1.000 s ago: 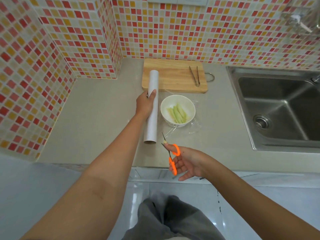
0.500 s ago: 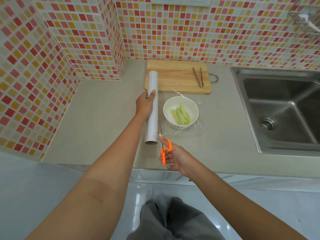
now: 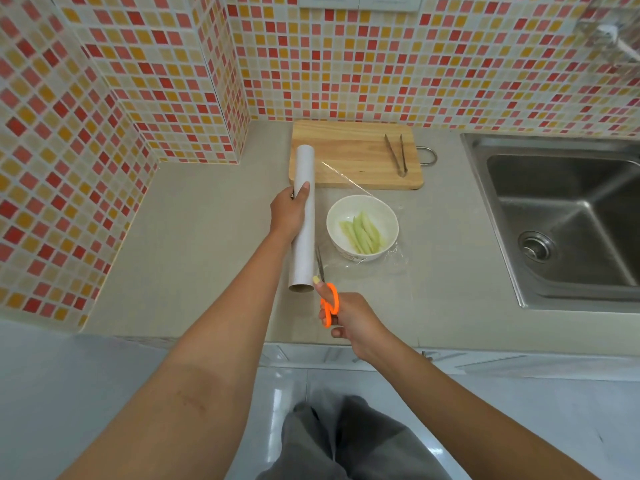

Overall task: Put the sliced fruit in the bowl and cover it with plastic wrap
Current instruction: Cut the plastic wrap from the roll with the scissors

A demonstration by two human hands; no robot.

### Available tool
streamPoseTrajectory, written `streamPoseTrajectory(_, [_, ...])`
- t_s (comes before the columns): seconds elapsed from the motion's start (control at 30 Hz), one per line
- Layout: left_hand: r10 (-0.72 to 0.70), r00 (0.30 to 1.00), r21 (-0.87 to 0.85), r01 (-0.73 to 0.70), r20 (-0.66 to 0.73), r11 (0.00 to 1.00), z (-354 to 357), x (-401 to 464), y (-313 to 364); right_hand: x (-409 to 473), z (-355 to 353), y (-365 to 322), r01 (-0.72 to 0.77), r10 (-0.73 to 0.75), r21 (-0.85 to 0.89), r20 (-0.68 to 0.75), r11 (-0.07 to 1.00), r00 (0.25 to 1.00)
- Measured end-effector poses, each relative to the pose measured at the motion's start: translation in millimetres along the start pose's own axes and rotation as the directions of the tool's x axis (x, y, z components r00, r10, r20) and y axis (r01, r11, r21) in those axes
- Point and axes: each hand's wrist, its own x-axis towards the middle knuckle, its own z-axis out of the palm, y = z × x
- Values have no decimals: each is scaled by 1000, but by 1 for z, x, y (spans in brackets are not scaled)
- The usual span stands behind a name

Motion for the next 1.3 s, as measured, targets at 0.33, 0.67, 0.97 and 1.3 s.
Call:
streamPoseTrajectory(0.33, [10, 1000, -1, -10, -1, 1000, 1, -1, -3, 6, 1, -10, -13, 13, 3, -46, 1000, 999])
streamPoseTrajectory(0.67, [-2, 1000, -14, 2, -1, 1000, 1, -4, -4, 14, 3, -16, 3, -3, 5, -65, 1000, 998])
streamPoseTrajectory(0.97, [-12, 1000, -29, 12, 1, 1000, 2, -4, -5, 23, 3, -28, 21, -20, 31, -43, 999, 999])
streamPoseTrajectory(1.3, [-18, 1000, -29, 19, 2, 999, 3, 0, -5, 32, 3, -38, 21, -19, 55, -38, 998, 999])
